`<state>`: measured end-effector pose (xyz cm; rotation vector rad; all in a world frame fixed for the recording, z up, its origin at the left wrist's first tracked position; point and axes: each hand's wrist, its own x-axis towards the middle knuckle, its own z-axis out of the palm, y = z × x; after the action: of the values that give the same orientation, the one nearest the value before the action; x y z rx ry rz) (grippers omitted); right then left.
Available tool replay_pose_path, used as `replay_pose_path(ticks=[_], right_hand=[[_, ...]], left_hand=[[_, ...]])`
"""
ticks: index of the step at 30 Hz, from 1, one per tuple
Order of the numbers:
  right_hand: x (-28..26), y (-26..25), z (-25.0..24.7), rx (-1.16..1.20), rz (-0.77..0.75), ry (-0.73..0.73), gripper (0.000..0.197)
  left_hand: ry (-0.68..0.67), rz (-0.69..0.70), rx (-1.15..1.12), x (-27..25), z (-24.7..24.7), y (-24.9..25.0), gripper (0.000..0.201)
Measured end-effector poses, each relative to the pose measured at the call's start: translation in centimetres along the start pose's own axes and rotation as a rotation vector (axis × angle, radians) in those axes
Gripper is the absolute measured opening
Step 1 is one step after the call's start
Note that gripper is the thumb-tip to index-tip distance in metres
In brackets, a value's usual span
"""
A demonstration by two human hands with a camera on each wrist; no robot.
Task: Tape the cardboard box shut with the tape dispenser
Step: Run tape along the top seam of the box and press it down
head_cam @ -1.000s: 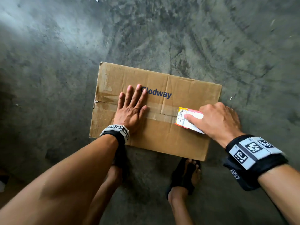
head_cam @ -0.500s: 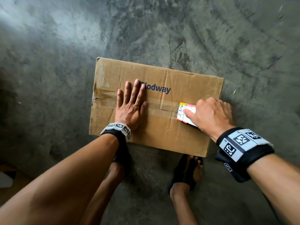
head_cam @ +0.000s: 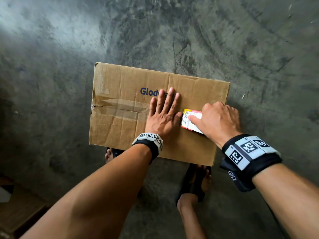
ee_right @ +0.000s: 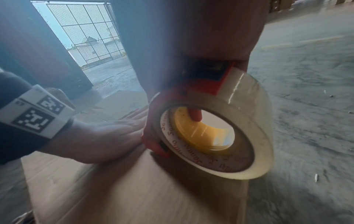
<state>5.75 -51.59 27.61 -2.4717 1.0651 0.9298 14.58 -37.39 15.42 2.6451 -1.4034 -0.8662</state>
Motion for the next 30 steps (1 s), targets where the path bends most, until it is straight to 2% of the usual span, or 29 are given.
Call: replay_pose_path(ticks=[8,12,18,30], right_hand=[[0.2,2.0,-0.4,0.034,-0.067,-0.018,0.058],[-0.4,5.4,-0.5,0.005,-0.09,-0.023,0.06],[-1.9,10.6,-0.3,-0.025,-0.035,-0.036,0.059],[-1.0,9.0,0.8,-0.041,-0.057,0.013,0.044]], left_hand=[[0.015,-0.008,0.048,0.0,0.2,-0.4,0.064],[0.033,0.007,0.049,-0.1,0.3,-0.5,0.063],[0.016,-0.003,0.04,-0.1,0.1,-0.2,0.063],[-0.005,-0.017,0.086,-0.1,0.2,0.4,0.066]])
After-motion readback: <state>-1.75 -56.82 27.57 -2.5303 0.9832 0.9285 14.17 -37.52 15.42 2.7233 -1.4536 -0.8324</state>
